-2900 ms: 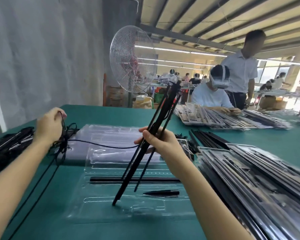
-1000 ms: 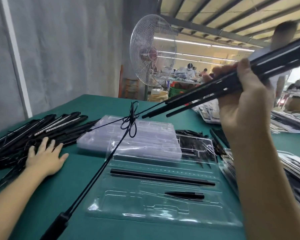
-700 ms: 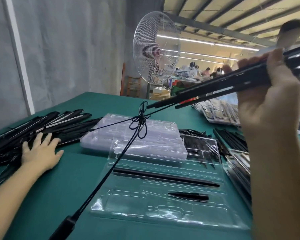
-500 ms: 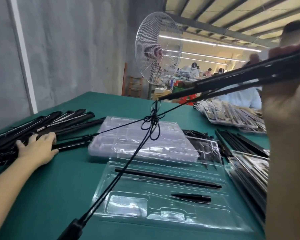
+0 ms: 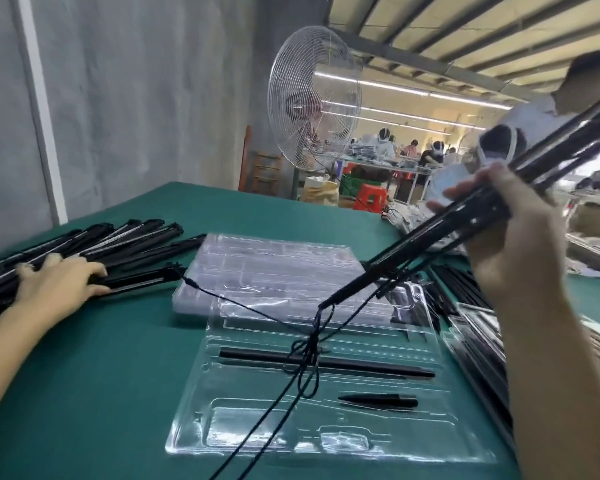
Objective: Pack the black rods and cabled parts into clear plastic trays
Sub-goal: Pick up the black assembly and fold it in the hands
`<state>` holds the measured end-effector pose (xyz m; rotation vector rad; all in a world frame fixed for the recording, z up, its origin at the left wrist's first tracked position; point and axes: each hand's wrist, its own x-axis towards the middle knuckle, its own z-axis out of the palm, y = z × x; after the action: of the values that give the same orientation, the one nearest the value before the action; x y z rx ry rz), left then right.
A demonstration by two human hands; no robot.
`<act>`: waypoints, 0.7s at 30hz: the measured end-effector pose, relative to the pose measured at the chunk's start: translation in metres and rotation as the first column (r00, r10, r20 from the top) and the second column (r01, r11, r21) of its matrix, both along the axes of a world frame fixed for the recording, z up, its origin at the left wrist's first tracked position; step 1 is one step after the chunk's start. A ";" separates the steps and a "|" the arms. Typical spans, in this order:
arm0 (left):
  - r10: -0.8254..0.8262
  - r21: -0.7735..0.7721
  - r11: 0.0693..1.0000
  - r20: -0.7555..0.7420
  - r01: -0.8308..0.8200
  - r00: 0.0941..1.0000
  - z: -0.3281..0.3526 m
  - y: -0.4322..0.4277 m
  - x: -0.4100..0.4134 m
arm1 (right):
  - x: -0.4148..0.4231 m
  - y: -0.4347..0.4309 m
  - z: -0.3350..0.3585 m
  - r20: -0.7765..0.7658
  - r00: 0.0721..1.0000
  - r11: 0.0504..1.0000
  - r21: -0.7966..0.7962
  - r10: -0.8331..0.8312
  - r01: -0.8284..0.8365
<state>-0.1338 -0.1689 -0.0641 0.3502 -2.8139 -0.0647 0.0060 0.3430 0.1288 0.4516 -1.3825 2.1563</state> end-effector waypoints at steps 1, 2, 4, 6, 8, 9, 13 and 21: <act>-0.007 0.048 0.999 -0.035 0.009 0.999 0.002 -0.004 0.001 | -0.004 -0.001 -0.004 0.019 1.000 1.000 0.026 0.014 -0.015; -0.013 0.103 0.994 -0.075 0.020 0.997 0.003 -0.006 0.003 | -0.007 -0.003 -0.007 0.050 0.998 0.998 0.046 0.031 -0.034; -0.022 0.205 0.977 -0.145 0.052 0.989 0.007 -0.012 0.006 | -0.014 -0.008 -0.016 0.105 0.992 0.992 0.094 0.074 -0.084; -0.032 0.250 0.965 -0.198 0.082 0.980 0.014 -0.014 0.010 | -0.021 -0.016 -0.023 0.192 0.978 0.982 0.152 0.087 -0.117; -0.049 0.246 0.963 -0.232 0.107 0.971 0.017 -0.015 0.011 | -0.028 -0.027 -0.033 0.267 0.961 0.968 0.212 0.076 -0.135; -0.058 0.236 0.964 -0.252 0.119 0.966 0.019 -0.015 0.013 | -0.032 -0.036 -0.038 0.289 0.955 0.957 0.250 0.072 -0.148; -0.150 0.224 0.948 -0.309 0.225 0.939 0.024 -0.013 0.019 | -0.050 -0.075 -0.050 0.355 0.929 0.903 0.359 0.101 -0.236; -0.189 0.146 0.950 -0.434 0.276 0.881 0.033 0.016 0.028 | -0.082 -0.167 -0.061 0.472 0.874 0.661 0.620 0.116 -0.422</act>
<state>-0.1055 -0.1530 -0.0306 0.0266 -2.4103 -0.4326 -0.0756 0.1758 0.0679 0.5480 -2.5626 1.9085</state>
